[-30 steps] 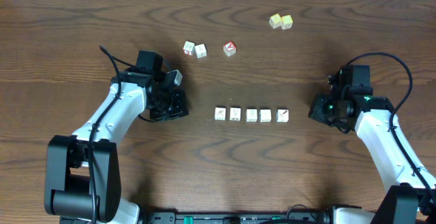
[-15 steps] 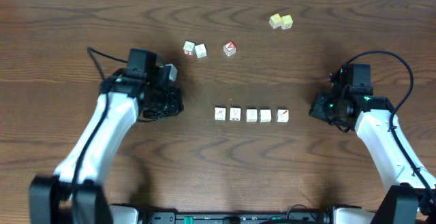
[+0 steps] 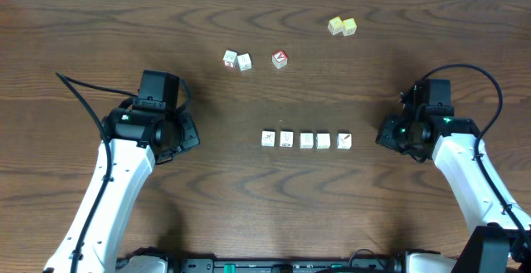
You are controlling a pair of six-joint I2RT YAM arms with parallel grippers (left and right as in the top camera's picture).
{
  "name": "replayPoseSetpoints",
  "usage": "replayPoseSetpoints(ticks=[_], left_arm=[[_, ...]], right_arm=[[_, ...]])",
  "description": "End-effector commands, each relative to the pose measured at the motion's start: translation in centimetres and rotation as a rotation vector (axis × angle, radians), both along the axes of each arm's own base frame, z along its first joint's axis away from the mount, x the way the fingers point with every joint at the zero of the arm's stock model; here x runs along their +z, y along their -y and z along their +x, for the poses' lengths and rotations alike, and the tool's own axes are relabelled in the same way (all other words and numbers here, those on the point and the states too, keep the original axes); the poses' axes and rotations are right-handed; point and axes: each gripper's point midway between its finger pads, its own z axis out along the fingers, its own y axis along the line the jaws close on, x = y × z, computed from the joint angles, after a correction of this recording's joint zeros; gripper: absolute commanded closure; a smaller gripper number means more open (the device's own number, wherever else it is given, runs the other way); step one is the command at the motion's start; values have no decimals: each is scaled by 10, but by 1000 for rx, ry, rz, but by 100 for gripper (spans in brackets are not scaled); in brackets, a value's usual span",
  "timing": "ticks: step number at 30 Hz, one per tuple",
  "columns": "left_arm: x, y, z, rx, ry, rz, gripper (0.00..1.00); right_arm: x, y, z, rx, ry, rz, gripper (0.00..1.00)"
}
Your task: Lift 5 blocks
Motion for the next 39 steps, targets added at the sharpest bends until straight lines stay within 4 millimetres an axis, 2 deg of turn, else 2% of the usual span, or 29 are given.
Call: replayPoseSetpoints(ticks=[1,7,13,16,20,21,23,25,27,31,36,39], left_arm=[[0,-12,-1,75,4,46,93],[0,-4,-2,57,-6,6,93],[7,31,11,-144,55,-141,93],[6,38,17,-183,68,-171,93],[-7,43,22,-188,37,-191,93],[-12,49,25,-207,27,-219,93],[-18,64,28,-267,15,-296,93],[-22,87,29,-365,10,-412,93],[-26,100,32,-426,10,-488,93],[-43,102,33,-438,-28,-494,93],[-64,105,28,-430,-104,-504,93],[-71,111,24,-459,-124,-501,93]], right_arm=[[2,-2,2,9,4,6,99],[2,-2,2,9,4,7,99],[1,-2,0,9,-4,6,99],[0,-2,-3,10,-15,7,99],[1,-6,-3,16,-14,27,99],[1,-8,-2,19,-12,36,94],[2,-9,-1,21,-8,43,93],[1,-9,-2,21,-12,43,99],[-1,-11,-2,26,-9,53,99],[-5,-15,0,41,12,56,99],[-8,-36,2,146,28,105,99],[-12,-40,1,170,9,116,99]])
